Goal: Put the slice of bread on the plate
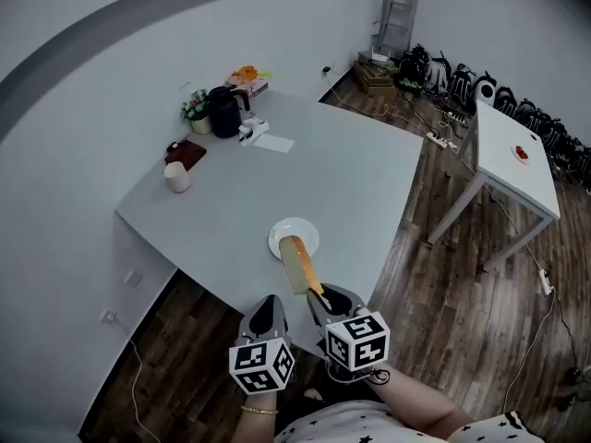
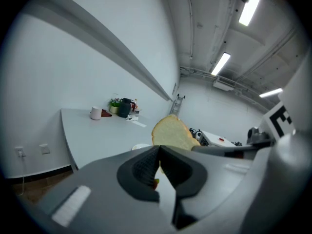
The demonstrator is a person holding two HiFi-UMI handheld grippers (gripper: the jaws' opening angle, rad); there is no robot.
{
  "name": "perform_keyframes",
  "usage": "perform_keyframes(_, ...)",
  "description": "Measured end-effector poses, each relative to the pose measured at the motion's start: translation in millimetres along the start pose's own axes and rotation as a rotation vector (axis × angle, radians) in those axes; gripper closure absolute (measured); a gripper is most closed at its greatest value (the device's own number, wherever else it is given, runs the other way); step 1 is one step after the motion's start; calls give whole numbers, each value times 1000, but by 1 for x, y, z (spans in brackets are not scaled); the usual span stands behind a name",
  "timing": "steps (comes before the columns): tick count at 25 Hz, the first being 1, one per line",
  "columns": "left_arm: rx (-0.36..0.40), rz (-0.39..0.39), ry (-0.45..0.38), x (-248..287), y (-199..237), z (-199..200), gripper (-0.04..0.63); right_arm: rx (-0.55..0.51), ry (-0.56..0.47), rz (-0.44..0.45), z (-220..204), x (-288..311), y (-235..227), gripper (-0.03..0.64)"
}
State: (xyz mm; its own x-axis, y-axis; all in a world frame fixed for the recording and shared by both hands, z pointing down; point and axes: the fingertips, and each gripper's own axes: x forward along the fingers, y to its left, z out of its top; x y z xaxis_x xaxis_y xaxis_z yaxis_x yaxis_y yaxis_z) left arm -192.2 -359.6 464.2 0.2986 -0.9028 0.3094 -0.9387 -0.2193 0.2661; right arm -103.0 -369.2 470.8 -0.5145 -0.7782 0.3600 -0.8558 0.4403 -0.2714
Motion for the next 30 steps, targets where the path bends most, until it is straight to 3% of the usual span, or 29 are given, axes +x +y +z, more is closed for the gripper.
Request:
perform_keyframes(12, -60, 72, 88, 100, 32, -4, 588, 44, 207, 56, -10, 137, -56, 535)
perform_keyframes(22, -101, 85, 133, 142, 37, -9, 588, 76, 293, 65, -8, 171, -71, 531)
perform_keyframes(26, -98, 69, 144, 150, 29, -11, 588, 4, 280, -15, -9, 168, -86, 494)
perform_keyframes(30, -92, 60, 146, 157, 23, -11, 588, -44, 275, -60, -12, 165, -100, 405)
